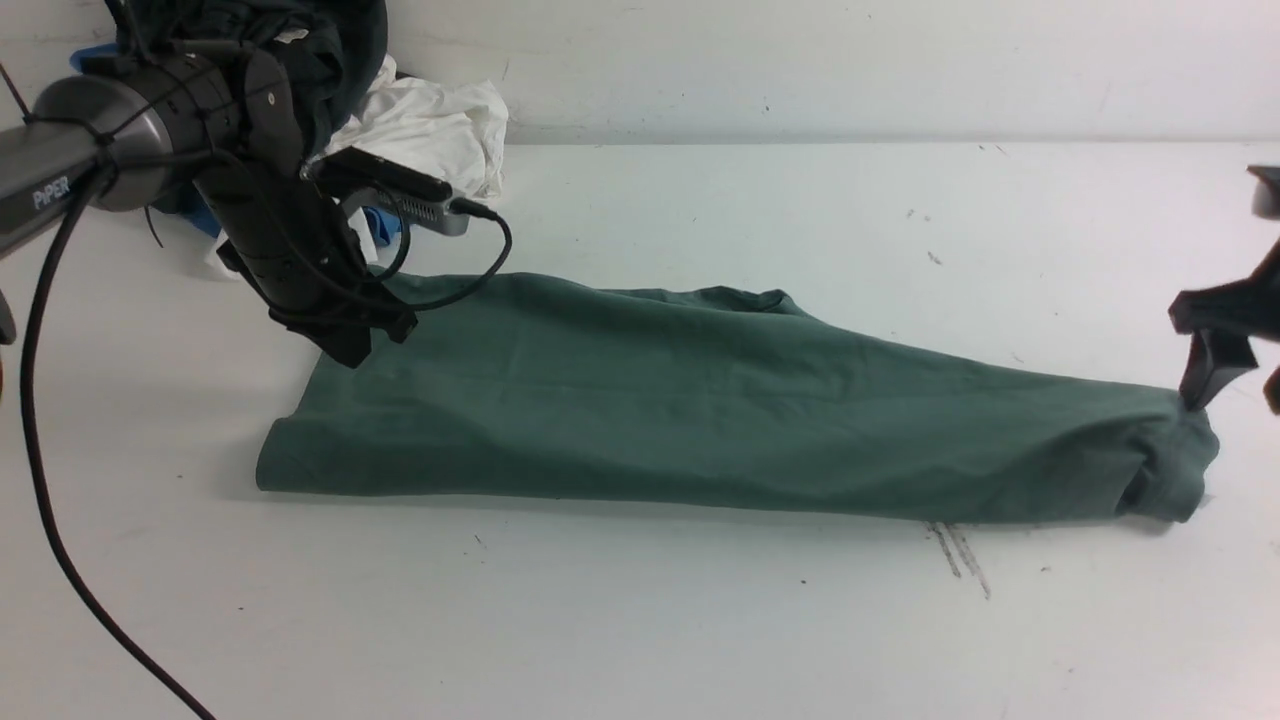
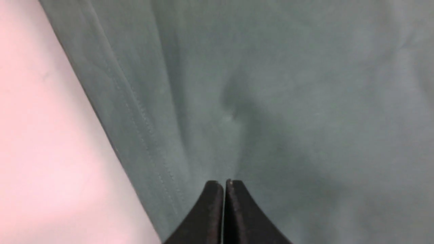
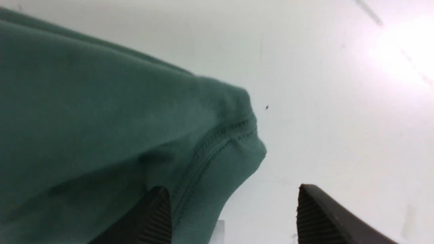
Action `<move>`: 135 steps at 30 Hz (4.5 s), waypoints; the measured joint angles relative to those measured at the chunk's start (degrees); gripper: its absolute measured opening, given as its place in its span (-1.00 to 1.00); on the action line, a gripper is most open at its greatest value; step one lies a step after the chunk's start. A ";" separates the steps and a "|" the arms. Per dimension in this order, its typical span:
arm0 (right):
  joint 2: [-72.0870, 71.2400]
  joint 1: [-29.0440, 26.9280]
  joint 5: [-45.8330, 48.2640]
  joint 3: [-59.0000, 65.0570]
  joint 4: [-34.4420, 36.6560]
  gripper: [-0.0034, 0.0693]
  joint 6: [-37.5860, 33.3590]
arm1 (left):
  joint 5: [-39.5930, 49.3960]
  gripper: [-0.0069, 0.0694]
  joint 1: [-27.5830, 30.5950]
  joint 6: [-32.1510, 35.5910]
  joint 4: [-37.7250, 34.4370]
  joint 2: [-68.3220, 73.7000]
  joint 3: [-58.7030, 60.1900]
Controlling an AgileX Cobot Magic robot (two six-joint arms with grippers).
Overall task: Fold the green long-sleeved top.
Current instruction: Use the right arm to clamp the right edge of the fabric, then use the right arm to drag the right edge of the fabric to the left and folds it over the left edge
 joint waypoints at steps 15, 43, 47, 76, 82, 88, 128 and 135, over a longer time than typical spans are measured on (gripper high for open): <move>2.97 0.00 -13.56 9.36 3.73 0.36 4.48 | 2.17 -0.84 0.00 2.29 -3.72 -0.33 0.00; -21.43 -1.37 -7.17 8.78 -18.34 -0.73 9.12 | 5.98 -0.84 0.00 2.79 -2.01 -16.01 0.00; -23.52 4.37 -3.19 2.76 -13.69 -0.73 5.05 | 6.12 -0.84 0.00 2.98 -2.01 -17.01 0.00; 11.89 38.83 -0.42 -26.39 6.06 -0.71 2.60 | 7.02 -0.84 0.00 3.14 -3.15 -16.96 0.00; 13.00 38.83 -1.54 -28.28 16.73 -0.18 -0.33 | 7.02 -0.84 0.00 3.14 -4.21 -16.96 0.00; 12.72 39.01 2.99 -38.62 18.58 0.31 -4.76 | 7.06 -0.84 0.00 3.14 -4.44 -16.96 0.00; -4.97 22.67 -25.00 17.61 3.10 -0.95 0.15 | 2.13 -0.84 -24.29 0.17 0.91 5.43 -0.54; -12.82 23.60 -23.63 15.79 3.68 -0.95 -0.68 | 5.42 -0.84 -20.70 0.36 0.28 -1.72 0.20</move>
